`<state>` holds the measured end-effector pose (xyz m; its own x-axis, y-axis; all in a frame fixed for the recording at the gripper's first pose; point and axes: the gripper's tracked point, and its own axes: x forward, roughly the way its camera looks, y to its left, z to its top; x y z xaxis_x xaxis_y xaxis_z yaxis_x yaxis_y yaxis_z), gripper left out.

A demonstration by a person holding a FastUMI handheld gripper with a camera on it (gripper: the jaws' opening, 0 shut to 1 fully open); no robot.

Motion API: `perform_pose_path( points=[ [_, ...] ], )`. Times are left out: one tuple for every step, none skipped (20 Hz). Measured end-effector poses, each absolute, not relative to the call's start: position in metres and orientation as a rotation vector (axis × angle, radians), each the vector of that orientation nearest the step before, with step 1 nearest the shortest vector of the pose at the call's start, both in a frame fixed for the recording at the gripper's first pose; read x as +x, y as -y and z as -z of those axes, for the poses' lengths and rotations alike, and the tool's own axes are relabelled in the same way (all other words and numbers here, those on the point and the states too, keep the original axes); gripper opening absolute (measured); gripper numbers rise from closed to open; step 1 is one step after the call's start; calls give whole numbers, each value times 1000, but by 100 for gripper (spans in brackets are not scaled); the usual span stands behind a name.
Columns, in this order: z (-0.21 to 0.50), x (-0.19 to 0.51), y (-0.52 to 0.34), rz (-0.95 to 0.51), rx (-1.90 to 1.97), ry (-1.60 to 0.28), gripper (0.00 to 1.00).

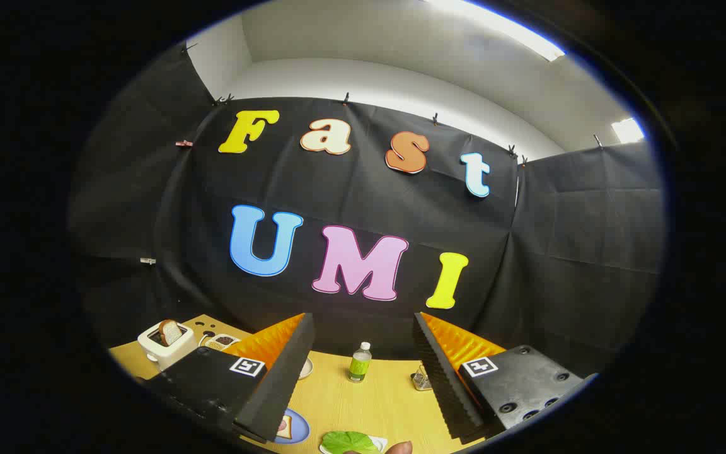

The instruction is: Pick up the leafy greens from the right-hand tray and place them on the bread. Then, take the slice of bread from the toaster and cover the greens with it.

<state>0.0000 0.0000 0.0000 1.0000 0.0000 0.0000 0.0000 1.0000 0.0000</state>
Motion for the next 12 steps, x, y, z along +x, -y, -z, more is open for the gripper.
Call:
perform_pose_path(
  points=[
    [0,-1,0,0,1,1,97],
    [0,-1,0,-1,2,0,97],
    [1,-1,0,-3,4,-1,97],
    [2,-1,-2,-5,6,-3,97],
    [3,-1,-2,-7,6,-6,97],
    [3,-1,-2,-8,6,-7,97],
    [4,-1,-1,-9,7,-8,97],
    [5,-2,-1,-9,6,-9,97],
    [4,-2,0,-9,6,-9,97],
    [4,-1,1,-7,6,-8,97],
    [5,-2,2,-7,7,-9,97],
    [5,-1,3,-7,7,-10,97]
  ],
)
